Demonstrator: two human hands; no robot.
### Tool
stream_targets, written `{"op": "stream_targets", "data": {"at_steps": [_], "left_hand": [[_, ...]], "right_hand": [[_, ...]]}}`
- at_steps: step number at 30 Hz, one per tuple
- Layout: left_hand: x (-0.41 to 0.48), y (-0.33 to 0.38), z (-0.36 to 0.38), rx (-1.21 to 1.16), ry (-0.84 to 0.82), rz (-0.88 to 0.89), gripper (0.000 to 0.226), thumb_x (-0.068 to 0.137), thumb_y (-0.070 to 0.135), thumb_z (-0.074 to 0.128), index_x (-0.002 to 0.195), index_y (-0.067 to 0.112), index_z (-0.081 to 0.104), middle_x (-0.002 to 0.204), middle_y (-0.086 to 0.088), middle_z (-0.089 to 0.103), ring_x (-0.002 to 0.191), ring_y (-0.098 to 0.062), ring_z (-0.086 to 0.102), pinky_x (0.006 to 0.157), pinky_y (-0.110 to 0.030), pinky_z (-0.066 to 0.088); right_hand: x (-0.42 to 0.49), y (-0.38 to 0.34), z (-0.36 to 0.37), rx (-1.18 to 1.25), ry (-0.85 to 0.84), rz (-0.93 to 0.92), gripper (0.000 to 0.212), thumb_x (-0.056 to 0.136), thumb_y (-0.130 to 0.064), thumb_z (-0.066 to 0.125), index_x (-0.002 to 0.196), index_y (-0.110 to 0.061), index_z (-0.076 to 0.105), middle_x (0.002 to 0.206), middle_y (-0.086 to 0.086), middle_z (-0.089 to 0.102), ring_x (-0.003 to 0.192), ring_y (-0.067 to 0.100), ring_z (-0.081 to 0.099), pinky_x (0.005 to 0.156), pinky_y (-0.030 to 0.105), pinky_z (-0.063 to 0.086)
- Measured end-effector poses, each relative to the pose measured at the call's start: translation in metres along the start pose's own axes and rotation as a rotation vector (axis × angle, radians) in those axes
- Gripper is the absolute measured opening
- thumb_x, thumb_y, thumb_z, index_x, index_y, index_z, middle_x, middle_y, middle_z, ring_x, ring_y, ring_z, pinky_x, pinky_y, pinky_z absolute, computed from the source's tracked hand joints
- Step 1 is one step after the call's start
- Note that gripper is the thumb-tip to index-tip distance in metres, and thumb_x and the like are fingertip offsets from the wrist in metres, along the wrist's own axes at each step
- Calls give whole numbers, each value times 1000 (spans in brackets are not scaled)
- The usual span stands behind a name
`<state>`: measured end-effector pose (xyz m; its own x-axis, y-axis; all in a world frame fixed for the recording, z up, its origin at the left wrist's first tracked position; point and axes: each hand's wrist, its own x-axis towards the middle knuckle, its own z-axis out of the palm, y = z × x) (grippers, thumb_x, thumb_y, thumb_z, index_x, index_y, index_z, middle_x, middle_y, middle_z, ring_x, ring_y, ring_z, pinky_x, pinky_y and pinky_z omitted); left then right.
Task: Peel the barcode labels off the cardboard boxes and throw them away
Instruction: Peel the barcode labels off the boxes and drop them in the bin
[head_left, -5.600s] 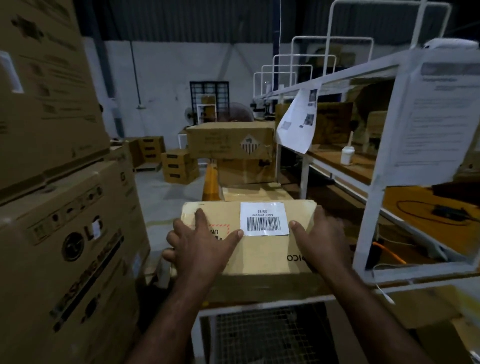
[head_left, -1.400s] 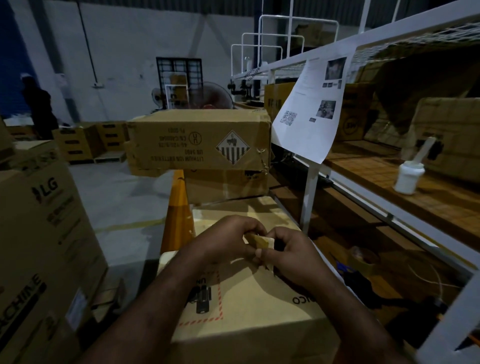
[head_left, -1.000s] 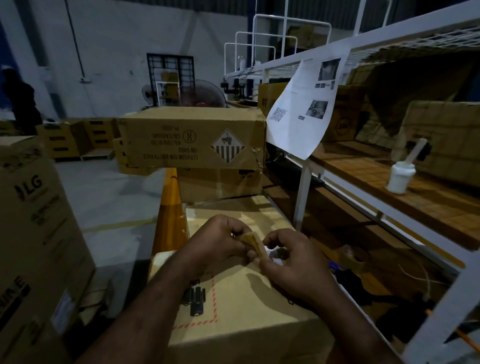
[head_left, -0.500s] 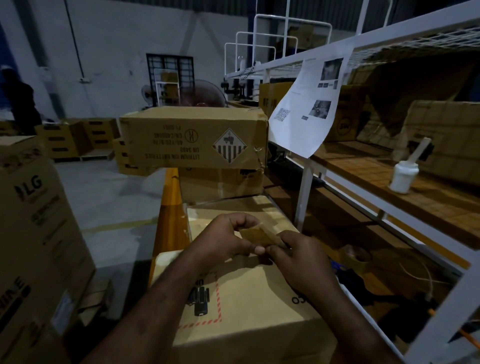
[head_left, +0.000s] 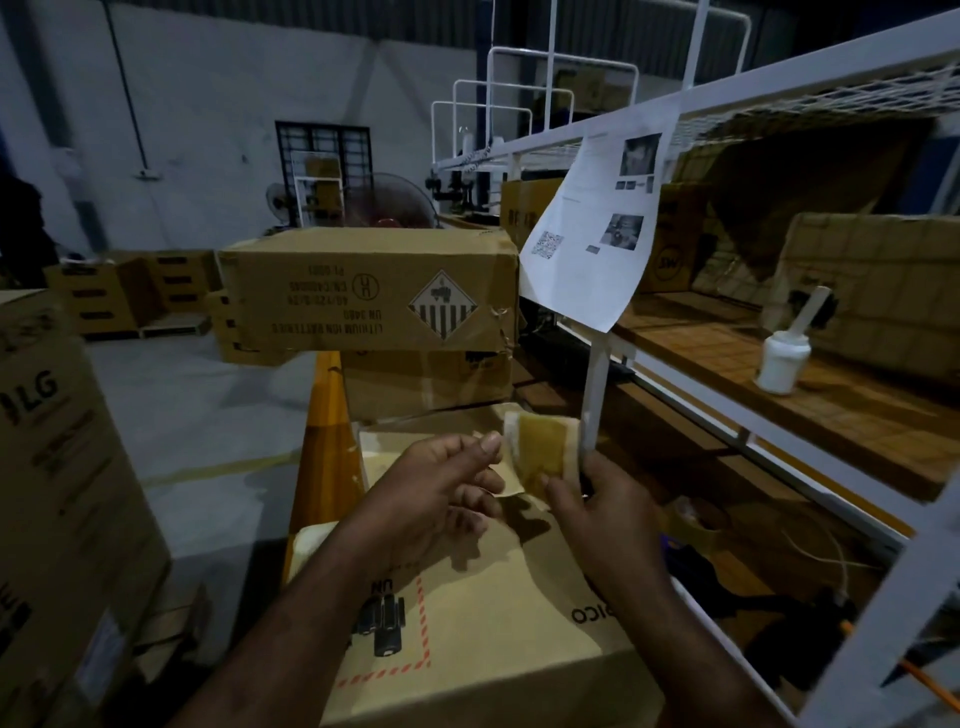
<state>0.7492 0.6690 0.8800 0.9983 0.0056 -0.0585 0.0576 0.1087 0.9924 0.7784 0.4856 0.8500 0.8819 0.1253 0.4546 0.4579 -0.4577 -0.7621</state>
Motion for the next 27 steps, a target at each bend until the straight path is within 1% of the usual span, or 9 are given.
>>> {"op": "stream_targets", "data": {"at_steps": [3,5,9,12,16,18,21,24,27], "left_hand": [[-1,2,2,-50,-61,-58,55,80,50,67,110,4,66,94,-20,71,78,-31,70,68,-42,57],[-2,2,1,-8,-47,-56,54,79,42,72,114,1,64,98,-21,72,76,-27,72,69,-40,59],[-4,0,1,88,37,-53,18,93,8,60,109,0,66,96,-24,74,84,-37,73,76,-49,61],[-6,0,3,87,100,-40,22,94,-6,46,105,-1,64,90,-24,75,83,-39,74,70,-50,62],[-7,2,-3,46,179,0,24,96,-5,43,112,1,61,93,-16,77,83,-31,76,56,-32,61],[-5,3,-5,29,168,26,24,96,-4,46,114,3,61,96,-14,77,88,-30,75,61,-32,61],[-7,4,-2,61,117,51,19,94,-1,58,112,6,62,96,-13,77,87,-26,75,63,-32,61],[2,2,-3,140,223,52,20,91,4,65,111,10,64,96,-9,77,87,-24,74,67,-31,57],[28,4,-9,223,446,38,14,95,7,61,108,12,65,93,-4,73,89,-25,70,75,-40,58]], "right_hand": [[-7,-4,10,-423,56,-392,15,82,-24,68,97,-27,65,93,-10,64,86,9,59,78,30,48],[-10,-5,14,-562,58,-511,22,79,-27,66,101,-27,65,99,-6,66,91,13,60,80,34,46],[-8,3,13,-620,12,-480,36,73,-34,76,107,-29,65,112,-4,64,103,19,59,83,40,46],[-9,5,10,-567,-49,-436,48,72,-52,71,115,-35,60,130,-5,53,121,18,47,93,43,41],[-6,4,4,-75,-89,-127,58,77,-51,65,131,-39,49,151,-13,25,134,7,30,96,29,46],[-1,4,2,144,-28,19,47,87,-38,68,130,-36,49,143,-10,37,122,7,49,79,18,54],[6,0,0,452,-90,185,46,89,-17,69,127,-34,49,117,-4,63,93,12,71,71,38,62],[6,-3,-2,381,-49,206,39,88,-16,70,122,-27,54,93,-3,67,81,13,71,68,41,62],[0,-3,-4,52,-86,116,15,85,-26,74,97,-28,65,80,-5,64,73,7,62,67,33,57]]}}
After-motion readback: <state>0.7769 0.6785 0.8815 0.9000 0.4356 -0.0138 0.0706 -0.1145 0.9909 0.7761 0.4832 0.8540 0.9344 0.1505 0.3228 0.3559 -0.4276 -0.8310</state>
